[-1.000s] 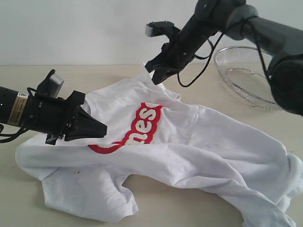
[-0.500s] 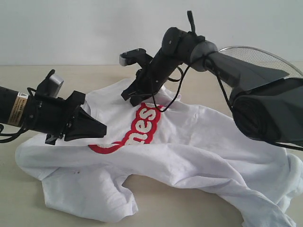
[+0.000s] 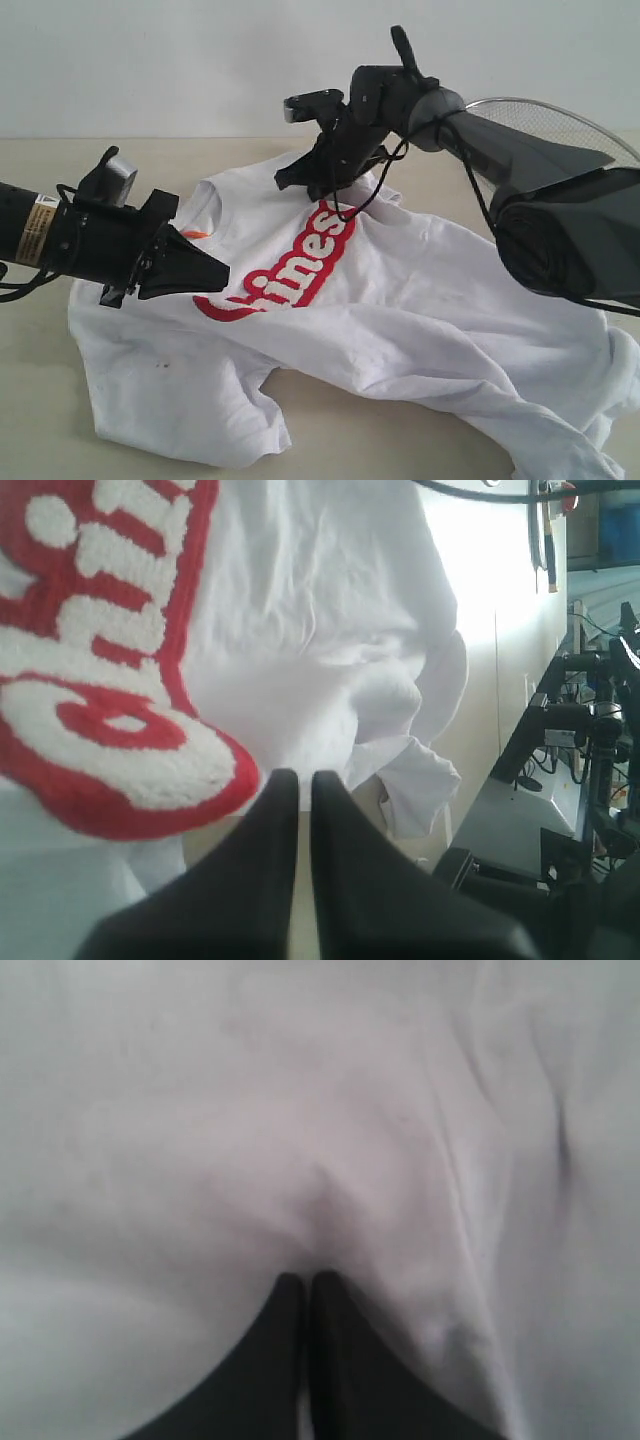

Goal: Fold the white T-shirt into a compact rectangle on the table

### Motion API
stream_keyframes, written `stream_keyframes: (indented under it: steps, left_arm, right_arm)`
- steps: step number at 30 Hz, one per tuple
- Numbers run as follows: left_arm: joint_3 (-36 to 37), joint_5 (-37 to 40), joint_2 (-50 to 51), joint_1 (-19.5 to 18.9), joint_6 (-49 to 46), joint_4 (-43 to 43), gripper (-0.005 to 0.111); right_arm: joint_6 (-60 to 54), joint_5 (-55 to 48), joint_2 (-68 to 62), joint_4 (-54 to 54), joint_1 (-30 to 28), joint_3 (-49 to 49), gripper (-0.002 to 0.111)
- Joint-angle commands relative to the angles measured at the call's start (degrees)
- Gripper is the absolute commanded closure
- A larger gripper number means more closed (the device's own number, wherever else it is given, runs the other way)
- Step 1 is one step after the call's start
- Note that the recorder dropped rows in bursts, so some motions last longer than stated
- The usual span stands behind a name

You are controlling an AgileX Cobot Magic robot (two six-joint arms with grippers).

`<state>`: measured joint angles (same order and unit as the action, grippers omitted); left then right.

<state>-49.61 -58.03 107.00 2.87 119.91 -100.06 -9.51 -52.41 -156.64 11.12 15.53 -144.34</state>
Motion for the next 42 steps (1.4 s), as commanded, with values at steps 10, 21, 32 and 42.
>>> stream_keyframes:
  steps: [10, 21, 32, 42]
  left_arm:
    - [2.82, 2.31, -0.65, 0.66, 0.50, 0.11, 0.102]
    - [0.87, 12.55, -1.39, -1.69, -3.92, 0.11, 0.102]
    - [1.57, 51.55, -6.92, 1.26, -44.70, 0.11, 0.102]
    - [2.00, 90.05, -12.09, 13.40, -78.71, 0.11, 0.102]
  right_arm:
    - [6.51, -8.06, -1.76, -6.51, -3.67, -4.97, 0.109]
    - [-10.24, -17.25, 1.28, 5.74, -3.53, -14.14, 0.109]
    - [-19.54, -17.55, 3.31, 6.86, -3.53, -16.24, 0.109]
    - [-19.33, -17.55, 3.31, 6.62, -3.53, -16.24, 0.109]
